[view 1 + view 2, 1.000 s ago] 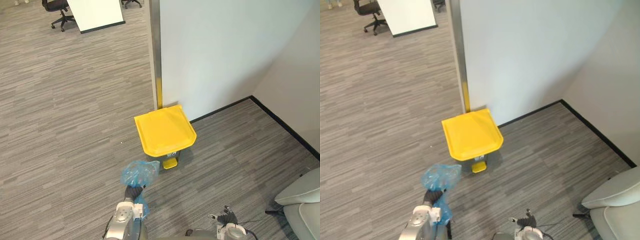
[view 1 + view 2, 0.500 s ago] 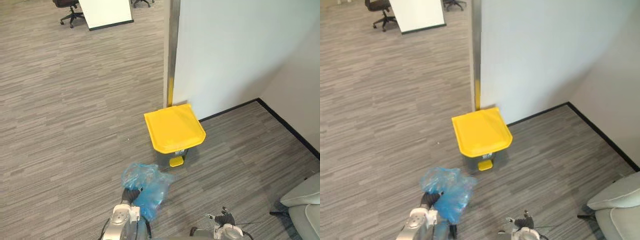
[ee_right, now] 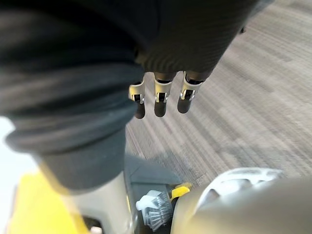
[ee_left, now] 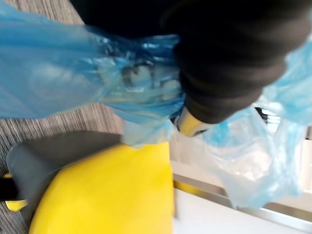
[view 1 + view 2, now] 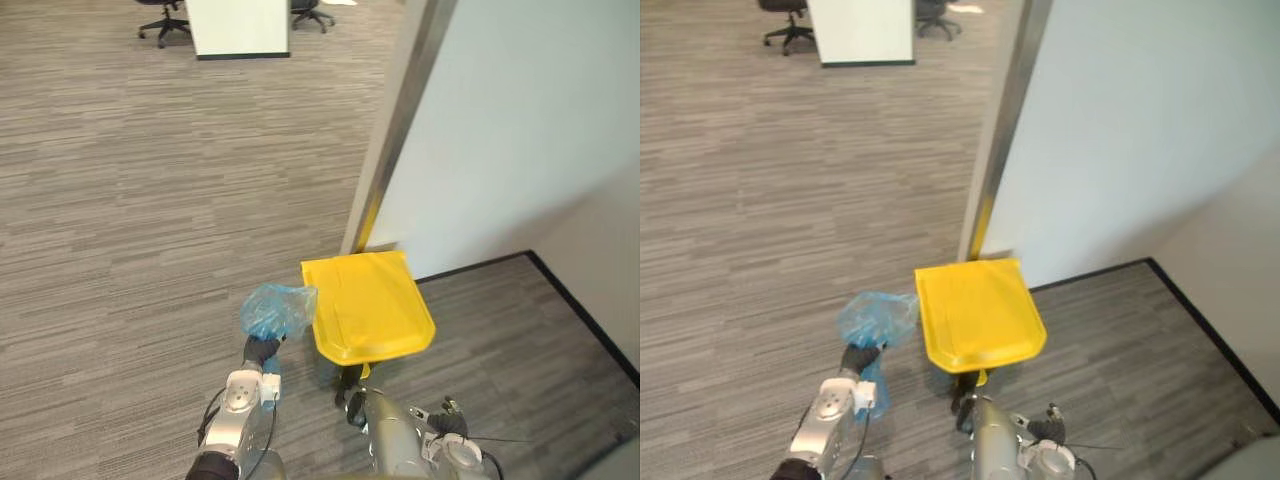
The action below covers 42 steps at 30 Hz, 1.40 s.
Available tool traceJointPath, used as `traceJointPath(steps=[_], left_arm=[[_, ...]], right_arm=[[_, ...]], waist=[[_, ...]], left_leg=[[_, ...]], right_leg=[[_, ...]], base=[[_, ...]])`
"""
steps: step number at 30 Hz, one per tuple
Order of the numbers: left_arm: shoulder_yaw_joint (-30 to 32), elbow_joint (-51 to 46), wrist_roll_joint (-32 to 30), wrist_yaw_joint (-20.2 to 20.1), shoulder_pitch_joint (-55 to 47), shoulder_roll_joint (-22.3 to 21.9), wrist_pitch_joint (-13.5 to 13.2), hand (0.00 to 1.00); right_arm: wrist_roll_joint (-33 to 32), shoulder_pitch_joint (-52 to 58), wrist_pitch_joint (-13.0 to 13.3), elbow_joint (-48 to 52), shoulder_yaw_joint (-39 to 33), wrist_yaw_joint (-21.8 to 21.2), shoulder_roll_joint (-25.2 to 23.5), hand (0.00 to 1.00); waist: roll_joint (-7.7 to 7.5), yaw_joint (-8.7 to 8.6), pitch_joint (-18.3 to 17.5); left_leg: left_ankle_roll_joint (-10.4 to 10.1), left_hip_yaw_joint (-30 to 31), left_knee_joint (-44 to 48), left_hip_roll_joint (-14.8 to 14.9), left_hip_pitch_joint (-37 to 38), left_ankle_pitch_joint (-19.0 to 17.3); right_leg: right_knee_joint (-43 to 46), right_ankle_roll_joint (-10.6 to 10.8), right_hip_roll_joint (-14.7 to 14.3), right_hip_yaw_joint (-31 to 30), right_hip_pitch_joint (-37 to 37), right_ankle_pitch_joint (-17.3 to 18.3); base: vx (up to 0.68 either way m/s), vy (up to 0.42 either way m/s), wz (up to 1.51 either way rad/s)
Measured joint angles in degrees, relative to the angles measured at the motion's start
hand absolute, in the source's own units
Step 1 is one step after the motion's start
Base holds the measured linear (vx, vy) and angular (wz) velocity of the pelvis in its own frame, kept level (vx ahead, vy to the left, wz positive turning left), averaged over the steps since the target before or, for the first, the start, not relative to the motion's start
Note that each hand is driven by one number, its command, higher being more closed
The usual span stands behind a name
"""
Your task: Gather rubbish on tea table into small bin, then transfer packed bag to large trash can.
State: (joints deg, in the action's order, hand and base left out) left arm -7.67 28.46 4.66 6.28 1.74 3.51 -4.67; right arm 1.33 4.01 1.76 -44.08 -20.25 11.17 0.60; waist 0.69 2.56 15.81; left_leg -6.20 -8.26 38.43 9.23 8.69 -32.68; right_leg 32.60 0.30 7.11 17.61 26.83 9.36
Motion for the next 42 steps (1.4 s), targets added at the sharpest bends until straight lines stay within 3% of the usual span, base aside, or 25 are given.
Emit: traceJointPath(steps=[1,2,3,7,9,12,14,18,19,20,21,22,23,24,25,26,28,31,32,33,34,35,36,38,42], left_arm=[[-0.07,0.71,0.0,-0.2,-0.05,-0.18,-0.09,1.0],[0.2,1.74,-1.94,0.35,0.03,-0.05,0.66,1.0],[1.08,1.91,-2.26,0.87,0.93,-0.25,0.69,1.0],[1.55,2.3,-1.01,-0.97,3.32,-1.87,0.31,1.0],[0.45,2.29,-0.65,-2.15,2.74,-2.19,0.07,1.0],[-0.35,2.24,-0.25,-3.22,1.95,-1.99,0.05,1.0],[-0.28,1.9,0.25,-3.23,1.63,-1.35,0.01,1.0],[0.19,0.99,0.55,-3.11,1.1,0.67,-0.03,1.0],[0.39,-0.53,0.66,-3.11,1.06,0.4,-0.05,1.0],[0.63,-0.9,0.74,-3.07,1.35,0.25,-0.05,1.0],[1.26,-1.65,1.99,-2.68,2.21,-0.28,-0.08,1.0],[1.37,-2.3,2.71,-2.39,2.24,-0.65,-0.16,1.0],[1.16,-2.67,3.44,-1.88,2.23,-0.84,-0.58,1.0],[0.97,-4.44,4.28,-1.45,1.75,-2.03,-1.69,1.0],[0.72,-6.88,4.63,-1.42,1.49,-2.71,-2.91,1.0],[0.62,-7.46,4.72,-1.29,2.56,-2.82,-3.58,1.0],[0.56,-7.98,5.92,-1.09,4.2,-1.84,-4.62,1.0],[-0.41,-7.95,6.86,-0.75,3.19,-1.51,-4.61,1.0],[-0.61,-8.01,6.92,-0.67,3.51,-1.45,-4.64,1.0],[-0.78,-8.01,7.17,-0.3,2.72,-0.83,-4.61,1.0],[-0.85,-8.05,7.26,-0.28,2.39,-0.31,-4.63,1.0],[-0.83,-8.31,7.54,-0.18,1.84,0.12,-4.55,1.0],[-0.84,-9.56,7.95,0.08,1.25,0.03,-4.57,1.0],[-1.72,-11.85,7.96,0.06,1.01,0.01,-4.74,1.0],[-4.65,-12.0,7.96,-0.24,3.76,-0.68,-4.83,1.0]], right_arm=[[-0.06,0.77,-0.12,0.24,-1.73,-0.03,0.0,0.0],[1.51,1.3,-1.68,0.13,-1.77,-0.27,0.03,0.0],[1.24,0.14,-2.06,0.15,-1.38,-0.14,0.56,0.0],[-0.07,-2.13,-1.69,0.44,0.24,-0.18,-0.79,0.0],[-0.23,-2.04,-1.56,0.33,1.04,-1.11,-2.27,0.0],[-1.43,-3.04,-1.3,-1.05,3.56,-2.04,-1.62,0.0],[-1.71,-5.06,-1.31,-2.84,6.62,-2.26,0.01,0.0],[-3.81,-11.29,-1.44,-3.56,14.06,-2.69,0.14,0.0],[-3.97,-17.19,-1.19,-1.9,17.32,-2.75,1.25,0.0],[-4.12,-18.84,-0.72,-1.13,18.41,-2.72,1.62,0.0],[-4.98,-23.49,-0.03,0.69,20.16,-2.6,2.53,0.0],[-5.64,-26.75,0.28,1.36,20.92,-2.49,3.55,0.0],[-6.03,-29.27,0.56,2.78,21.28,-2.11,4.07,0.0],[-6.32,-32.63,0.76,4.02,21.72,-1.3,5.5,0.0],[-6.37,-35.22,1.1,3.97,22.09,-0.95,7.69,0.0],[-6.37,-37.44,1.16,3.53,22.29,-0.85,9.26,0.0],[-6.38,-44.23,1.14,1.84,22.74,-0.14,12.44,0.0],[-6.42,-46.51,1.12,1.82,22.71,0.46,15.9,0.0],[-6.48,-47.24,1.06,1.8,22.76,0.74,17.22,0.0],[-6.47,-48.53,0.93,1.81,22.77,0.77,17.34,0.0],[-6.48,-49.08,0.88,1.81,22.8,0.88,17.48,0.0],[-6.47,-50.35,0.8,1.8,22.83,1.13,18.47,0.0],[-6.46,-52.5,0.77,1.83,23.31,1.1,19.29,0.0],[-6.46,-56.2,0.73,1.82,23.87,1.08,19.44,0.0],[-6.48,-57.96,0.73,1.81,25.32,1.18,20.8,0.0]], waist=[[0.14,-0.12,0.01],[0.03,-1.13,-0.04],[0.5,-0.41,-0.09],[0.68,-0.29,-0.55],[0.57,-0.51,-2.02],[0.52,-0.54,-2.43],[0.19,-0.15,-2.75],[-0.81,0.95,-4.07],[0.16,1.29,-4.01],[0.29,1.22,-3.97],[0.21,2.01,-3.92],[0.16,2.28,-3.89],[0.19,2.57,-3.73],[1.21,2.85,-3.1],[0.32,1.5,-2.93],[0.77,2.4,-2.41],[0.15,3.44,-0.8],[0.07,2.87,-0.25],[-1.3,2.87,0.67],[-1.55,3.05,1.15],[-1.1,3.17,1.58],[-2.46,2.38,1.99],[-1.61,2.73,2.05],[-0.71,4.02,1.96],[-0.46,2.67,2.2]], left_leg=[[0.24,1.16,-0.1,0.28,2.23,0.26],[0.24,2.94,1.81,1.55,2.77,0.27],[0.21,2.54,4.93,3.76,0.26,0.39],[0.09,2.28,6.74,8.66,-3.62,0.65],[1.15,2.03,0.27,9.88,-3.1,0.12],[0.16,2.3,-9.54,10.55,-2.78,-0.6],[-1.6,2.48,-10.97,10.83,-4.21,-1.91],[-1.73,4.31,-12.33,10.95,-8.85,-1.99],[-1.88,6.45,-14.29,10.93,-11.23,-1.92],[-2.21,7.3,-13.86,10.81,-12.1,-1.83],[-3.45,8.65,-7.86,10.02,-15.79,-2.13],[-3.41,9.04,-4.4,8.89,-16.84,-2.15],[-3.03,9.14,-2.48,7.53,-17.12,-2.1],[-1.47,8.01,-2.16,7.53,-16.32,-1.05],[-3.53,7.48,-2.82,7.24,-16.32,-1.61],[-5.73,7.77,-3.03,8.45,-17.0,-2.69],[-6.48,8.83,-1.84,9.73,-19.15,-3.14],[-5.42,7.01,-1.73,9.03,-18.81,-4.77],[-5.85,6.49,-3.58,9.04,-19.03,-4.95],[-5.59,6.36,-5.14,9.69,-19.86,-5.01],[-5.59,6.27,-6.25,9.94,-20.0,-5.01],[-5.8,6.96,-8.66,9.54,-19.44,-4.93],[-7.05,8.17,-8.84,9.62,-19.82,-4.89],[-6.97,8.62,-7.88,9.7,-18.74,-4.86],[-6.15,7.4,-11.52,9.13,-13.15,-4.14]], right_leg=[[6.0,-1.68,0.85,-1.57,0.32,3.02],[10.5,-1.02,0.81,-2.8,0.42,7.89],[11.38,-1.4,-0.49,-1.84,1.7,8.95],[9.21,-1.69,-3.25,1.28,2.94,8.74],[6.11,-2.07,-3.85,3.17,2.95,7.79],[0.94,-1.93,-4.39,5.46,3.47,5.51],[1.09,-1.5,-4.36,5.32,5.58,4.98],[3.1,-2.4,-6.17,0.52,11.85,4.98],[1.99,-1.33,-6.8,2.27,13.98,5.56],[1.49,-1.34,-6.83,2.84,14.58,5.57],[0.64,-1.19,-7.1,3.5,16.07,5.46],[-0.06,-1.15,-7.34,4.29,16.18,5.45],[0.03,2.97,-7.29,5.13,16.21,6.99],[12.13,-0.22,-5.28,2.47,19.92,7.83],[16.85,-2.0,-4.11,-6.5,21.84,8.95],[17.22,-1.29,-4.77,-6.26,22.95,9.21],[12.29,-1.18,-5.66,-2.28,23.71,5.71],[8.04,-1.76,-5.23,0.37,23.34,1.98],[5.9,-1.66,-5.08,0.32,23.28,-0.11],[2.93,-0.24,-5.47,0.81,23.07,-2.27],[3.79,-1.63,-5.5,0.42,23.69,-3.11],[6.71,-4.07,-5.66,-5.38,24.17,-3.03],[4.39,-4.17,-6.7,-4.07,23.67,-2.07],[2.16,-3.84,-7.86,-0.72,23.31,-2.7],[3.25,-4.84,-8.54,2.58,23.29,-3.86]], base=[[0.38,-0.125,0.66],[0.39,-0.168,0.51],[0.25,-0.152,0.31],[0.08,-0.144,0.11],[-0.02,-0.132,0.28],[-0.14,-0.165,0.42],[-0.19,-0.154,0.13],[-0.11,-0.206,0.11],[0.0,-0.279,0.25],[0.01,-0.288,0.25],[0.01,-0.188,0.18],[-0.03,-0.228,0.1],[-0.01,-0.174,0.13],[0.1,-0.145,0.68],[0.15,-0.084,0.68],[0.04,-0.147,0.52],[-0.13,-0.112,-0.17],[-0.14,0.013,0.13],[-0.21,-0.019,0.27],[-0.19,-0.041,0.13],[-0.18,-0.091,0.46],[-0.08,-0.119,0.55],[-0.02,-0.122,0.44],[0.05,-0.076,-0.26],[0.05,-0.036,0.06]])
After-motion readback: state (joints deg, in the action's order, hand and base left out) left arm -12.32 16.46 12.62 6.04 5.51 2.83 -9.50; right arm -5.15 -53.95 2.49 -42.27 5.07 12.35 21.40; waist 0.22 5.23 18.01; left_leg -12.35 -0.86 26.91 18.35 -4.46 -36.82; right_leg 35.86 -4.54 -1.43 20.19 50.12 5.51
